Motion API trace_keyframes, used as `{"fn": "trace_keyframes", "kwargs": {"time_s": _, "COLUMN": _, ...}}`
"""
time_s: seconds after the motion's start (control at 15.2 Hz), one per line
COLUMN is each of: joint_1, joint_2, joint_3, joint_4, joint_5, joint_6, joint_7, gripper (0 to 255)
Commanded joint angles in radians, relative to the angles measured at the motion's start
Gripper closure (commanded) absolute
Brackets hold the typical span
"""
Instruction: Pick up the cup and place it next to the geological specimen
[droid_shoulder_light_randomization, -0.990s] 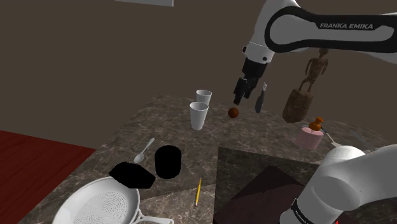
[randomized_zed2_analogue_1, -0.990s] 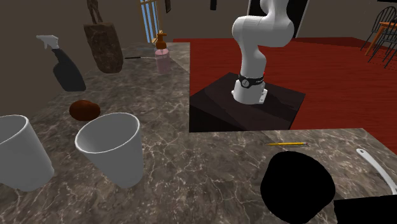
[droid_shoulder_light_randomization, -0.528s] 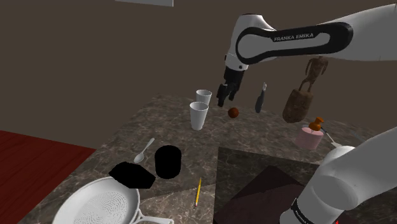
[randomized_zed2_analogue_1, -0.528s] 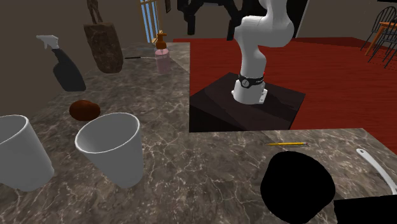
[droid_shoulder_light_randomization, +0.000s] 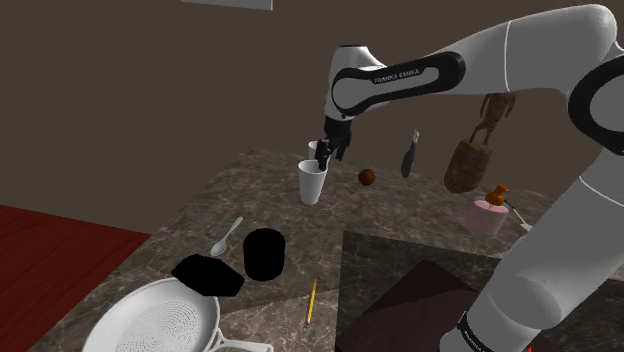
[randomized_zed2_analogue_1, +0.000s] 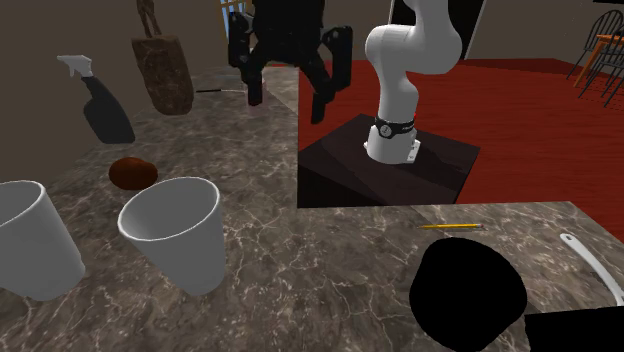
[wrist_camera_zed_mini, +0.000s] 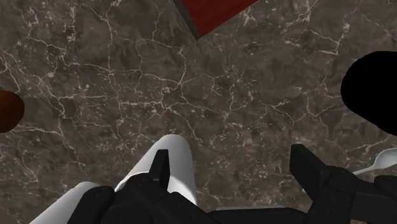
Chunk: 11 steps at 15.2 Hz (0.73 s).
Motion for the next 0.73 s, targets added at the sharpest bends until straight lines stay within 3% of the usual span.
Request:
{"fn": "trace_keyframes", "kwargs": {"time_s": 0.0, "joint_1": -0.002, "joint_2": 0.082, "joint_3": 0.004, "joint_4": 0.056, "joint_5": -0.025, "joint_6": 0.020, "joint_7": 0.015, "gripper": 0}}
{"fn": "trace_keyframes", "kwargs": {"time_s": 0.66, "joint_1": 0.018, "joint_2": 0.476, "joint_3": -0.008, "joint_4": 0.417, "joint_5": -0.137, "joint_6": 0.020, "joint_7": 0.061, "gripper": 0}}
